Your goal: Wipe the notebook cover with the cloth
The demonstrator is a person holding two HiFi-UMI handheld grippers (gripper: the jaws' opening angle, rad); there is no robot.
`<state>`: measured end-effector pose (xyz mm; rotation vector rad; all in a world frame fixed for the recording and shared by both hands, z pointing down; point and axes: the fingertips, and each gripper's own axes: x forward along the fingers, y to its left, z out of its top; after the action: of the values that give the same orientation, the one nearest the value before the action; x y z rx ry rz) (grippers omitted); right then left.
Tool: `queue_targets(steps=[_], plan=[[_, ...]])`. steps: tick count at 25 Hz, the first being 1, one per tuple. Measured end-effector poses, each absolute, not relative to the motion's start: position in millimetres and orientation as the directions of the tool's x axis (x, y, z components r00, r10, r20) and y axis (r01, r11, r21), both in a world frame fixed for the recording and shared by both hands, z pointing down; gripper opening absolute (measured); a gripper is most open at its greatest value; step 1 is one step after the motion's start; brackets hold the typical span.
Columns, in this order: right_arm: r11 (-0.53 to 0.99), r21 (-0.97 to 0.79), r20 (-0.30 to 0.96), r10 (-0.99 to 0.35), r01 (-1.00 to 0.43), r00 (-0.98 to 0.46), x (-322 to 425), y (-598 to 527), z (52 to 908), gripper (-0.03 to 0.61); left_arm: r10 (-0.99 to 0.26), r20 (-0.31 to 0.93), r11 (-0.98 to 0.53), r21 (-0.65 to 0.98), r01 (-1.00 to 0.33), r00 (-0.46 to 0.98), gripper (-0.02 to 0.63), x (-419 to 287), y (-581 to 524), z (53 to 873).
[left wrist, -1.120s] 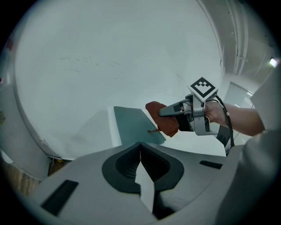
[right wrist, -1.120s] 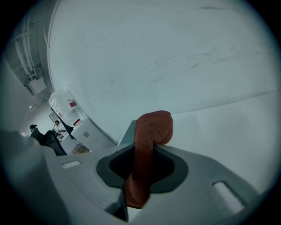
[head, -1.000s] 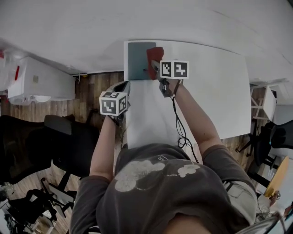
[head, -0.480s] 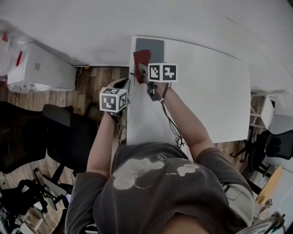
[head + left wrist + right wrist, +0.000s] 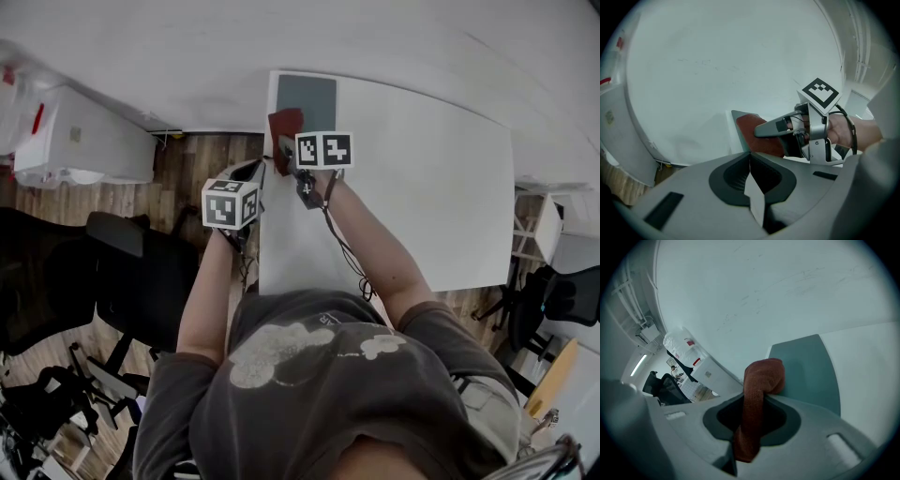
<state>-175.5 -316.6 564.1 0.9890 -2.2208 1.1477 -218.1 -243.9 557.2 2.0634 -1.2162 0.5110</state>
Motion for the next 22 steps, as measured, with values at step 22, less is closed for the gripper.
queue_targets(steps=[22], plan=[[0.326, -0.484, 0.678, -0.447, -0.812, -0.583, -88.7, -313.8, 563.8, 0.081, -0.605, 0.627, -0.356, 0.337, -0.872, 0.49, -0.006, -185.9, -231.5, 545.5]])
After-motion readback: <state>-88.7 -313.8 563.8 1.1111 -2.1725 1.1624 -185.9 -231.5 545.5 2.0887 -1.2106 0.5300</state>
